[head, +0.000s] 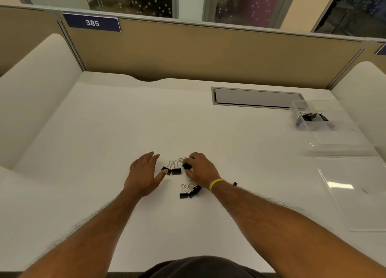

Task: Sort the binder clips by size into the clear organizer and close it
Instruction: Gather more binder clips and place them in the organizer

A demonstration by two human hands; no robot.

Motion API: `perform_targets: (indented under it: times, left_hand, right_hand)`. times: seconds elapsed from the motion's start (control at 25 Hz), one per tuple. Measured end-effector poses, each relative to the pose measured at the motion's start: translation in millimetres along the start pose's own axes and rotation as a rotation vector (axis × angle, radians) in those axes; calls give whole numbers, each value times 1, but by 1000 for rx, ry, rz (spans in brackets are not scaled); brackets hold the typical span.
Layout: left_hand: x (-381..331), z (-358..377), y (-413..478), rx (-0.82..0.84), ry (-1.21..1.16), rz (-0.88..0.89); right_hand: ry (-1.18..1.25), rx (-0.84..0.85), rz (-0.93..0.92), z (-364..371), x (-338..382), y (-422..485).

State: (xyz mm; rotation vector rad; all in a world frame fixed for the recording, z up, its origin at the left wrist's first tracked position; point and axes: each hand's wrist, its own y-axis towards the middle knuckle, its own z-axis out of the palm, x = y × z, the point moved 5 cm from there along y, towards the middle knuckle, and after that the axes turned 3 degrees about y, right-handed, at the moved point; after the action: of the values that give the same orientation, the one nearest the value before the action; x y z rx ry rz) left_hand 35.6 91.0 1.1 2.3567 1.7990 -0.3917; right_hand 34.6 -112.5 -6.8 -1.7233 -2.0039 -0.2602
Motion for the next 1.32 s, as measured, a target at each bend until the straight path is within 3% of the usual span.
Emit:
perform_targets:
  times: [0.32,0.48,0.72,0.8,1.0,1.16,1.32]
  left_hand:
    - [-17,2,14,-31,-99,25]
    - [-31,-1,23,-82,-284,-3]
    - [-47,1,26,-56,-467,-39]
    - [-48,2,28,-43,-656,-155]
    - [-67,4,34,124,-1421,-477]
    - [-44,-3,34,32,-1358,-554]
    - [-16,-3,28,-24,-1276,-599]
  right_hand:
    - [183,-103,59,-6,-6,7]
    - [355,-234,73,-18,-3,7]
    - [380,-247,56,-21,-4,1]
    - [430,-287,-2,-25,3,-4]
    - [489,-269,-153,-28,34,-3]
    - [424,-226,-135,-21,30,1]
    - [155,-106,-71,-9,20,5]
